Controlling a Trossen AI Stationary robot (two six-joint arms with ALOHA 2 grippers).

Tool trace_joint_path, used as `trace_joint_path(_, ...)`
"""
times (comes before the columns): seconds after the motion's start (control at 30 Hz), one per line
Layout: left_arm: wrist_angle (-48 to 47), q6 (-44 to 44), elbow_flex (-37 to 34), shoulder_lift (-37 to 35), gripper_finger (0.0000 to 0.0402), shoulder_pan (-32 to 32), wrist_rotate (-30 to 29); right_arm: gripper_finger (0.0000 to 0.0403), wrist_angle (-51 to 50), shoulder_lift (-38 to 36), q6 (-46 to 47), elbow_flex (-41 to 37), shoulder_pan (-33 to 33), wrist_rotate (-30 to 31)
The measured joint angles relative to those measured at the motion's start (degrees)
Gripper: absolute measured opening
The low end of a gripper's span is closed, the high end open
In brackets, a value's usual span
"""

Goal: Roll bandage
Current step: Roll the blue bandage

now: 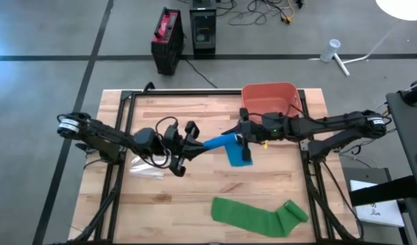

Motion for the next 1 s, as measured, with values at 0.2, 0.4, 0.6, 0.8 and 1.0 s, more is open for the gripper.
trace_joint_path(0.2, -1.9, 0.2, 0.0, -0.1, 0.0000, 0.8, 0.0, 0.0128, -0.6, -1.5, -1.0, 0.0, 2.1, -0.1)
trace_joint_path(0.4, -2.2, 0.2, 0.0, -0.1, 0.0000, 1.0, 0.9, 0.0164, -1.0, -1.6, -1.6, 0.0, 2.8, -0.4)
trace_joint_path(0.6, -2.3, 0.2, 0.0, -0.1, 0.0000, 1.0, 0.9, 0.0176, -1.1, -1.5, -1.7, 0.0, 2.8, -1.5)
trace_joint_path(0.8, -2.5, 1.1, 0.0, -0.4, 0.0000, 1.0, 0.9, 0.0162, -4.5, -1.5, 0.3, 0.0, 2.9, -1.5)
trace_joint_path(1.0, -2.7, 1.2, 0.0, -1.3, 0.0000, 1.0, 1.0, 0.0144, -6.6, -1.1, 0.5, 0.0, 4.1, -1.6)
